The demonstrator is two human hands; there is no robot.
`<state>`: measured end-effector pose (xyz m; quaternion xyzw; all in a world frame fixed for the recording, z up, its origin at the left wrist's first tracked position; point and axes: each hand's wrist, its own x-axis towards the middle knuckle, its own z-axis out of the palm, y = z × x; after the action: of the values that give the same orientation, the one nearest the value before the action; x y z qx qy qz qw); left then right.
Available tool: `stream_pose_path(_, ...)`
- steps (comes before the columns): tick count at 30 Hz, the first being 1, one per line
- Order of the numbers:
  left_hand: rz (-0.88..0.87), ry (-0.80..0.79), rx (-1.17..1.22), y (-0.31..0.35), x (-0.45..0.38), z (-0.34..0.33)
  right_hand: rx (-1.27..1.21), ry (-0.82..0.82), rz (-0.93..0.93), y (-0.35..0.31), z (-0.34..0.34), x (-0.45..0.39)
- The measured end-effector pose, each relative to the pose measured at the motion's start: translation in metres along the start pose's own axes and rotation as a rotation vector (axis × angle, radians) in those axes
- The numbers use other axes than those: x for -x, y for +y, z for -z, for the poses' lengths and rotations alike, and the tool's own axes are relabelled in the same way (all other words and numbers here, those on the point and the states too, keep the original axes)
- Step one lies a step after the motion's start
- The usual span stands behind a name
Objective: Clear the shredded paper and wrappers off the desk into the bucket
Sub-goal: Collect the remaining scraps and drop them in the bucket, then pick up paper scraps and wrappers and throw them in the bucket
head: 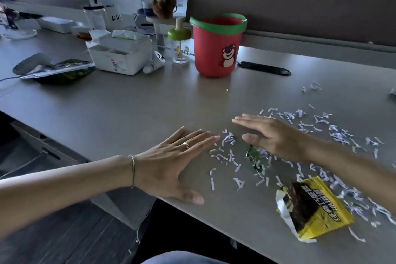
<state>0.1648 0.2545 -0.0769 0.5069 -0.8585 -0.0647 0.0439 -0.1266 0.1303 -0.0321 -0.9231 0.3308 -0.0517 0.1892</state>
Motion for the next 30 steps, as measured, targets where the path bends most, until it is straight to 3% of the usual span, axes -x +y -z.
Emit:
stream_pose_path(12, -0.065, 0.031, 0.093, 0.060, -0.105, 0.011, 0.149, -0.066, -0.203, 0.021, 0.001, 0.079)
stream_pose_path(16, -0.070, 0.036, 0.149, 0.064, -0.143, 0.007, 0.215, -0.016, -0.275, 0.044, 0.004, 0.076)
stream_pose_path(26, -0.192, 0.043, 0.261, 0.062, -0.243, 0.012, 0.020, 0.130, -0.457, 0.086, 0.020, 0.070)
stream_pose_path(30, -0.217, 0.166, 0.167, 0.063, -0.253, 0.006, -0.010, 0.150, -0.494, 0.102, 0.030, 0.071)
